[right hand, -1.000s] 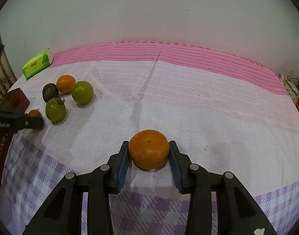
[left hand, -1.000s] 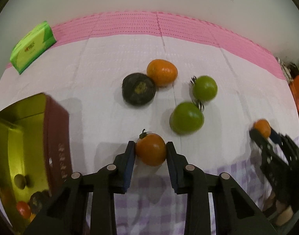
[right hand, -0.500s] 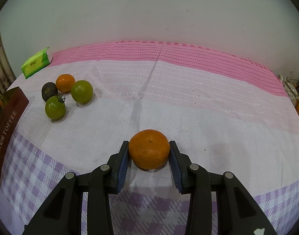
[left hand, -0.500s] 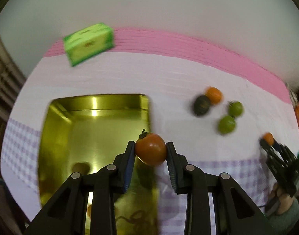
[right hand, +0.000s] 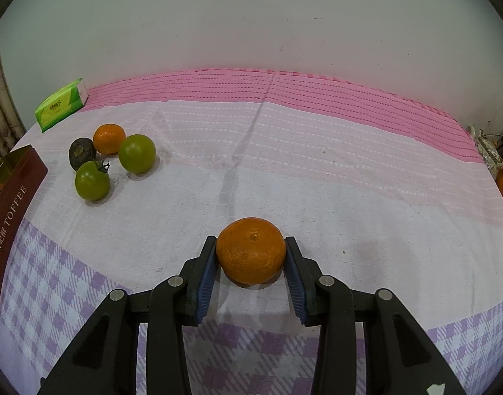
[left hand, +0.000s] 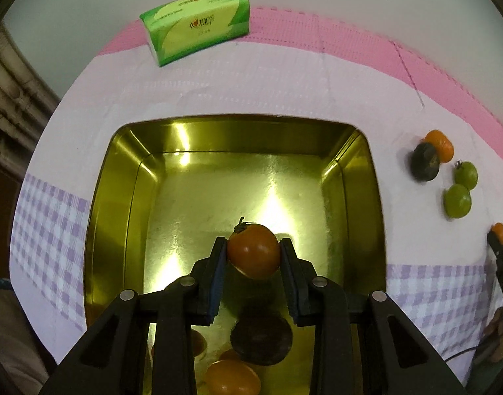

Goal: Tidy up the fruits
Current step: 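Lower the red-orange tomato into the tin and open the left gripper, then carry the orange mandarin into the tin and open the right gripper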

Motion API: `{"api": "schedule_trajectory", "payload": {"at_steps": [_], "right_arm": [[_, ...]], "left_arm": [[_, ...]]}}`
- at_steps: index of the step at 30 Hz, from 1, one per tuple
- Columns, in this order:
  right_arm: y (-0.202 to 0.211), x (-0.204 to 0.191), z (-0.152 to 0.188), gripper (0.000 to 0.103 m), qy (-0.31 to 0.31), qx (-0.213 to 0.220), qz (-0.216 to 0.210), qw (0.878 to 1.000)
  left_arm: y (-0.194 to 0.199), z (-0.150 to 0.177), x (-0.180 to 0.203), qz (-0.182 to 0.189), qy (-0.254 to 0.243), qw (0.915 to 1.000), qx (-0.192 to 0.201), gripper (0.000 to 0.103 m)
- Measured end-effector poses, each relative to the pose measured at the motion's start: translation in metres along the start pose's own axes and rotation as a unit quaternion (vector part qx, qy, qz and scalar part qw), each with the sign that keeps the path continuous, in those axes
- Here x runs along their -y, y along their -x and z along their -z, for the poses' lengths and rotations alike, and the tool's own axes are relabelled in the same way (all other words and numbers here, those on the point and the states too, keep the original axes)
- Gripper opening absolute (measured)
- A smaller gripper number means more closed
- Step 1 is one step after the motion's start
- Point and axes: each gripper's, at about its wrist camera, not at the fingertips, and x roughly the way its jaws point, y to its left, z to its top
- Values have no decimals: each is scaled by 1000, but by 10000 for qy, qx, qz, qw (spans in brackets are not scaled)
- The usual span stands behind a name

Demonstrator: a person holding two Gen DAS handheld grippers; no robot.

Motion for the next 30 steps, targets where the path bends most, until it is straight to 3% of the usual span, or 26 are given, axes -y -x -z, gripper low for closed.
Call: {"api": "schedule_trajectory", "payload": {"at_steps": [13, 23, 30], "right_arm": [[-1, 1, -1, 37, 3, -2, -10, 10000], [-1, 1, -1, 37, 7, -2, 0, 10000], [-1, 1, -2, 37, 4, -2, -9, 10000]], "left_arm": [[1, 11, -4, -115, -18, 9999, -54, 34], [18, 18, -10, -53, 18, 10000, -30, 47], [56, 33, -16, -56, -35, 9995, 293, 54]]}}
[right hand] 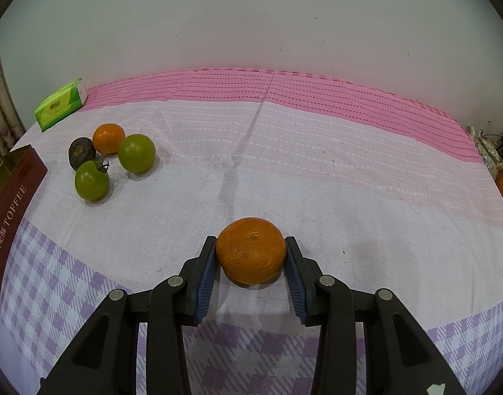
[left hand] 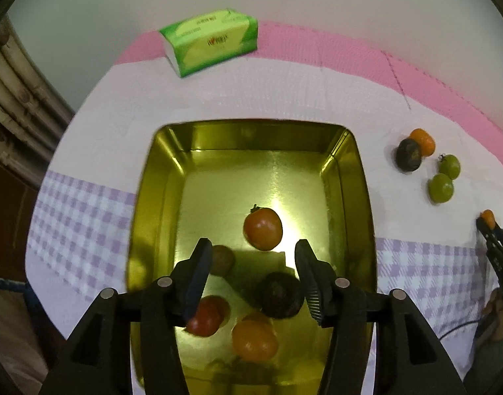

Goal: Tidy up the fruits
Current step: 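Carry the orange mandarin into the tin and open the right gripper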

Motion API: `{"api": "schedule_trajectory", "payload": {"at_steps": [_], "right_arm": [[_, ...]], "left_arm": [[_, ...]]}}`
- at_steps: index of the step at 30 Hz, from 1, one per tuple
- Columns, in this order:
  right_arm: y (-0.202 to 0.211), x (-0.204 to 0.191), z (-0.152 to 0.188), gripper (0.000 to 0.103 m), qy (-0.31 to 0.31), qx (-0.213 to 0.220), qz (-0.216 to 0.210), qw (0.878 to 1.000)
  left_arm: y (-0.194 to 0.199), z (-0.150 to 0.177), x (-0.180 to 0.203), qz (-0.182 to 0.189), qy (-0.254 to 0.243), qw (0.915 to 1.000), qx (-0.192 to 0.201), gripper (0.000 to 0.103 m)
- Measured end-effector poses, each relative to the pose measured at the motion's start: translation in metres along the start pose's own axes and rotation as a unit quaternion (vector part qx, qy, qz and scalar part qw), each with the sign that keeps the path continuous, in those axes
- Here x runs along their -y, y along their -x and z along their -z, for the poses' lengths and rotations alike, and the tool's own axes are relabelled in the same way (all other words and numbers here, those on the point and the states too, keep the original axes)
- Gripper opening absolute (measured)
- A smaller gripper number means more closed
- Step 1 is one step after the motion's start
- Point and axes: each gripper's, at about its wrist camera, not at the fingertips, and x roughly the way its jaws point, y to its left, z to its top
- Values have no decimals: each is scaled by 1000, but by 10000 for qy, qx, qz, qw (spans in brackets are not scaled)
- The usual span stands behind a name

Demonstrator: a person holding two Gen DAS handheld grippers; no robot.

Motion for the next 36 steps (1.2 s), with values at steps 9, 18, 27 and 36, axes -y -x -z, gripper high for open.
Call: {"api": "schedule_trajectory", "payload": {"at_steps": [9, 18, 27, 36], "right_arm": [[-1, 0, -1, 37, 33, -2, 10, 10000], [-2, -5, -8, 35, -13, -171, 119, 9998], [47, -77, -33, 34, 357, 149, -926, 9949], [77, -212, -31, 34, 1465, 80, -2242, 9634]], "left_arm": [[36, 28, -19, 67, -55, 9994, 343, 62], [32, 48, -48, -22, 273, 9993, 264, 65], [44, 60, -66, -237, 585, 9965, 547, 65], [49, 71, -88, -207, 1046, 9926, 577, 66]]}}
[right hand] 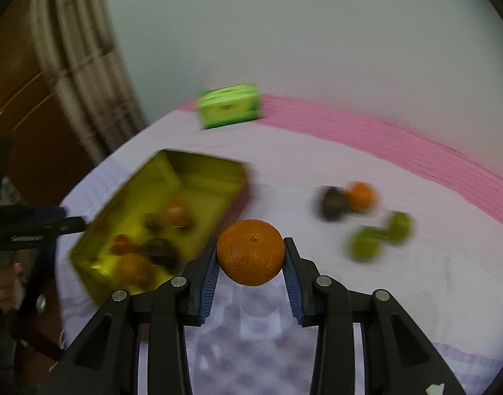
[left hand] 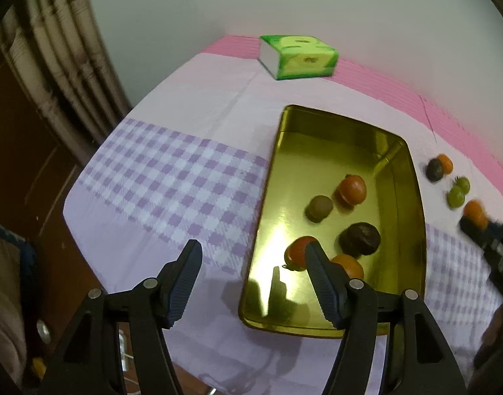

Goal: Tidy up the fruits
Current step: 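Carry the orange mandarin into the tin and open the right gripper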

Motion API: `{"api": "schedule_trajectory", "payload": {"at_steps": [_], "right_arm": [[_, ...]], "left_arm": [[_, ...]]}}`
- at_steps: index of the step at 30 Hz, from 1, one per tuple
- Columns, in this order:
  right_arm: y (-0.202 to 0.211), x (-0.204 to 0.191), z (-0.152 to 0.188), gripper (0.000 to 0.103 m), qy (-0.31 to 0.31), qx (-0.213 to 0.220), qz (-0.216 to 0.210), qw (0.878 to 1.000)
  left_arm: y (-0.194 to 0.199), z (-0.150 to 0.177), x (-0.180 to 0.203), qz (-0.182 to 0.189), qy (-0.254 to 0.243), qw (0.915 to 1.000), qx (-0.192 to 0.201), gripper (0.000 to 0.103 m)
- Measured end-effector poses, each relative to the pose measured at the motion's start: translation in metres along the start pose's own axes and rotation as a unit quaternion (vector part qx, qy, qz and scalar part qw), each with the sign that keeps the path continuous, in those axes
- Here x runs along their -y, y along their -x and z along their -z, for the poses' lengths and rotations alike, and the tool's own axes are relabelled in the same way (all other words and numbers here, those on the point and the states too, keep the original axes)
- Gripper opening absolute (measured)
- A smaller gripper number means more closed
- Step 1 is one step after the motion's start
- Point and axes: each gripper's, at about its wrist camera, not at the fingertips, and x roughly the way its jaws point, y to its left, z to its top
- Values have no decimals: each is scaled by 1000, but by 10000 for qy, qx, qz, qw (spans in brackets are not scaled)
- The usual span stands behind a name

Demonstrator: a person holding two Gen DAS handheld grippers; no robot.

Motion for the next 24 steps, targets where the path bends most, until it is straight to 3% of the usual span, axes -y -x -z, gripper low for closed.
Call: {"api": "schedule_trajectory", "payload": {"at_steps": [4, 8, 24], "right_arm": [[-24, -38, 0, 35, 402, -297, -262, 9984], [-38, -60, 6, 35, 673, -525, -265, 9960], [-60, -81, 21, 37, 1077, -905, -254, 9897]], "left_arm": [[-2, 0, -7, -14, 147, 9999, 27, 66], [-2, -1, -10, 13, 189, 9998, 48, 66], [-4, 1, -5, -33, 59, 10000, 8, 66]]}}
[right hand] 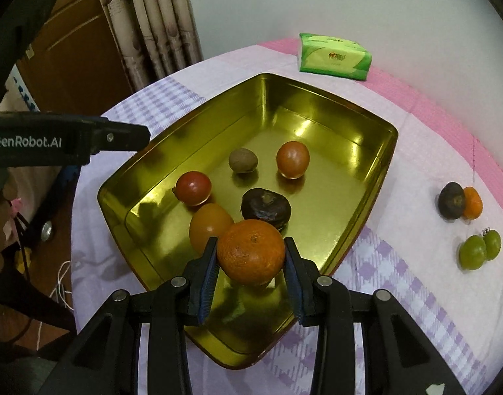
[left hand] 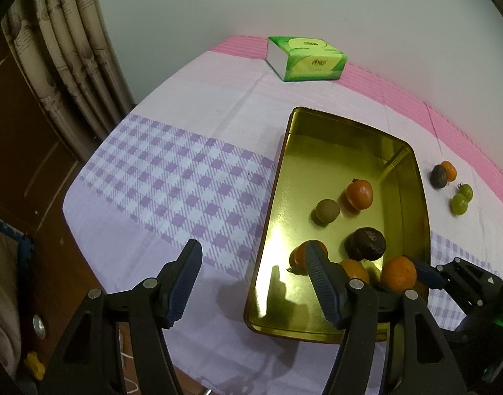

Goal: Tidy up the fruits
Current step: 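Carry the orange mandarin into the tin and open the right gripper, then move the right gripper back toward the remaining tomatoes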

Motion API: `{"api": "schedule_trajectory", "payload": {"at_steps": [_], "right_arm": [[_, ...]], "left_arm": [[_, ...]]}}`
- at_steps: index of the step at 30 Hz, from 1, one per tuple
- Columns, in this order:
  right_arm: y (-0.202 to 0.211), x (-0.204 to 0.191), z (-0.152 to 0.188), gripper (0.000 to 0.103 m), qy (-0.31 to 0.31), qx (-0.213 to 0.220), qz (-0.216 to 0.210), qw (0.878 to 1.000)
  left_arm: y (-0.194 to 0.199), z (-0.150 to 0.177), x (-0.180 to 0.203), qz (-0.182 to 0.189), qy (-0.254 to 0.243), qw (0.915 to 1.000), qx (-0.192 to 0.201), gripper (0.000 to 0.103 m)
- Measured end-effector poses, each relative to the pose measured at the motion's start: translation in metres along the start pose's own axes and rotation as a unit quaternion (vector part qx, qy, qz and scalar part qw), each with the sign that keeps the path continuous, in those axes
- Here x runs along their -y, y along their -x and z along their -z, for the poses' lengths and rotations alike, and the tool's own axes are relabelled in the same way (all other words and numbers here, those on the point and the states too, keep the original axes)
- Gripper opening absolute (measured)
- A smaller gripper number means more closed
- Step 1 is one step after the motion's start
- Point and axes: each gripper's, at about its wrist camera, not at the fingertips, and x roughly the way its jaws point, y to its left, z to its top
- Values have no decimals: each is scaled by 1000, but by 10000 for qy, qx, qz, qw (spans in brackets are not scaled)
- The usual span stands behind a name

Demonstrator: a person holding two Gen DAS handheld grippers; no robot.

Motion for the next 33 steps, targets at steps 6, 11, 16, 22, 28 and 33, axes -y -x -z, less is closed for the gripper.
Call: {"api": "schedule_trajectory", "payload": {"at_steps": [6, 11, 16, 22, 28, 33], "right_arm": [[0, 2, -1, 37, -60, -1, -27, 10000], [1, 4, -1, 38, -113, 45, -127, 9998], [8, 4, -4, 43, -200, 184, -158, 9995], [36, 20, -1, 43, -434, 627, 5, 9971], [59, 91, 28, 43, -1168, 690, 687, 9884], [67, 169, 60, 43, -1949, 614, 1453, 9681]], "left_arm": [[-1, 0, 2, -11, -4, 10000, -15, 66], [0, 1, 3, -16, 6, 10000, -21, 66], [-2, 1, 6, -19, -43, 10000, -23, 66], [-2, 2, 6, -31, -88, 10000, -3, 66], [-4, 1, 6, -65, -99, 9999, -11, 66], [-4, 1, 10, -79, -200, 9998, 16, 66]]}}
